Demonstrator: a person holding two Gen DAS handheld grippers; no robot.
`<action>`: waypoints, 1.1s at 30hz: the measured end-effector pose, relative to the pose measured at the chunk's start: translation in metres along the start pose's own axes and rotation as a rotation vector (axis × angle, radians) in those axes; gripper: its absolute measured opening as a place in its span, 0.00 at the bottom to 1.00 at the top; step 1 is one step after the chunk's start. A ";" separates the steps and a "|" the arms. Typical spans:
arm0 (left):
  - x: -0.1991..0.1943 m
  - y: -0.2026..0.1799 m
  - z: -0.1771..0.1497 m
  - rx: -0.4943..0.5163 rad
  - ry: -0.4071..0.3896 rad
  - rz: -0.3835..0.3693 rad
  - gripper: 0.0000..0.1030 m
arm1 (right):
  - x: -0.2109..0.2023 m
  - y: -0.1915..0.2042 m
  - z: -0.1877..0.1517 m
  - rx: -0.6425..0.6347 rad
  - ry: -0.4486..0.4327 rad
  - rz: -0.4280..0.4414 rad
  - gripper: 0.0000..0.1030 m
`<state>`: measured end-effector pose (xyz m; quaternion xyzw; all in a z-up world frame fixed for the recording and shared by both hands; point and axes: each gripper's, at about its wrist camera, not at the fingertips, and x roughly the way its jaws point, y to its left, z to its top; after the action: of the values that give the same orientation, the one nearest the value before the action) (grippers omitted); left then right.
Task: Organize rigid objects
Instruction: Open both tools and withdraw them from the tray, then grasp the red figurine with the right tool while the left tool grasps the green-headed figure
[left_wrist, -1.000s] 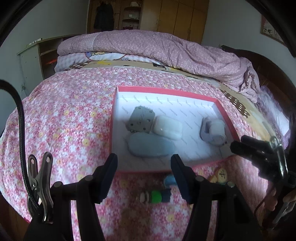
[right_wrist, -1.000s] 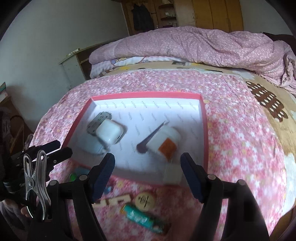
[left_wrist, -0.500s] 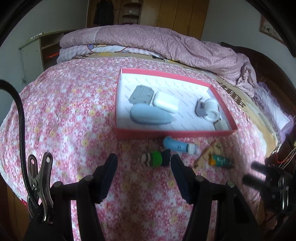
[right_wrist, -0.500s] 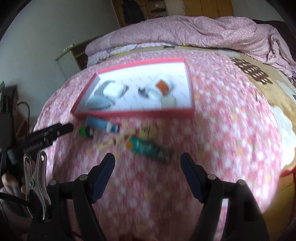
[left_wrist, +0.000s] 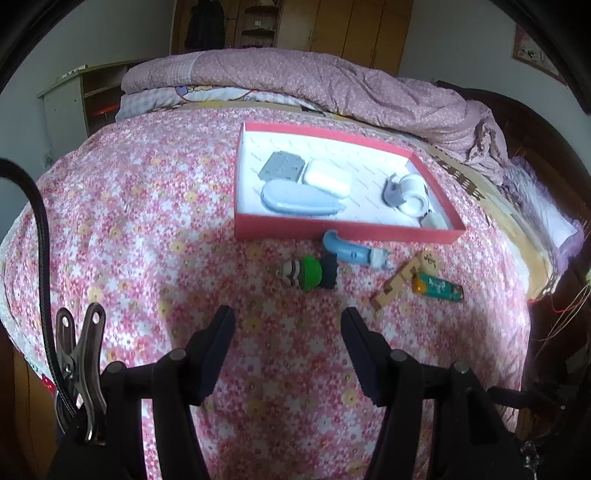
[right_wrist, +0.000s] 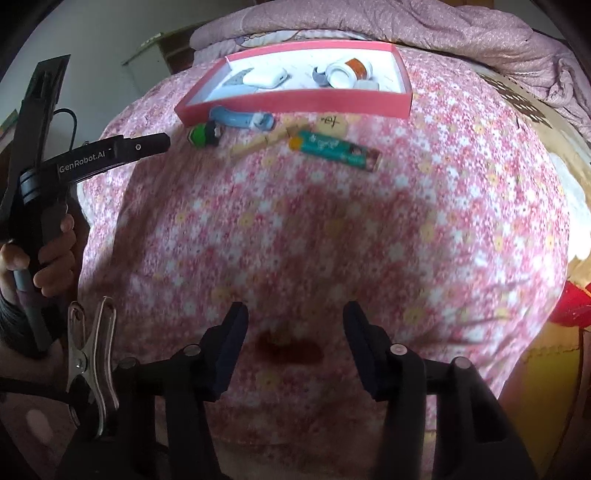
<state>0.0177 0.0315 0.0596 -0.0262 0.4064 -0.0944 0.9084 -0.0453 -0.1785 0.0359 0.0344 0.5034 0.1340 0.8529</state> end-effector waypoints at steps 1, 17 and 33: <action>0.001 0.000 -0.001 0.000 0.005 -0.001 0.61 | -0.001 0.000 -0.001 0.002 -0.001 -0.001 0.54; -0.002 0.001 -0.013 0.001 -0.001 -0.016 0.61 | 0.021 0.015 -0.014 -0.055 0.110 -0.101 0.43; 0.005 0.002 -0.014 -0.003 0.021 -0.012 0.61 | 0.018 0.014 0.009 -0.054 0.039 -0.077 0.41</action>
<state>0.0113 0.0331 0.0462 -0.0288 0.4161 -0.0998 0.9034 -0.0319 -0.1592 0.0280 -0.0108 0.5172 0.1152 0.8480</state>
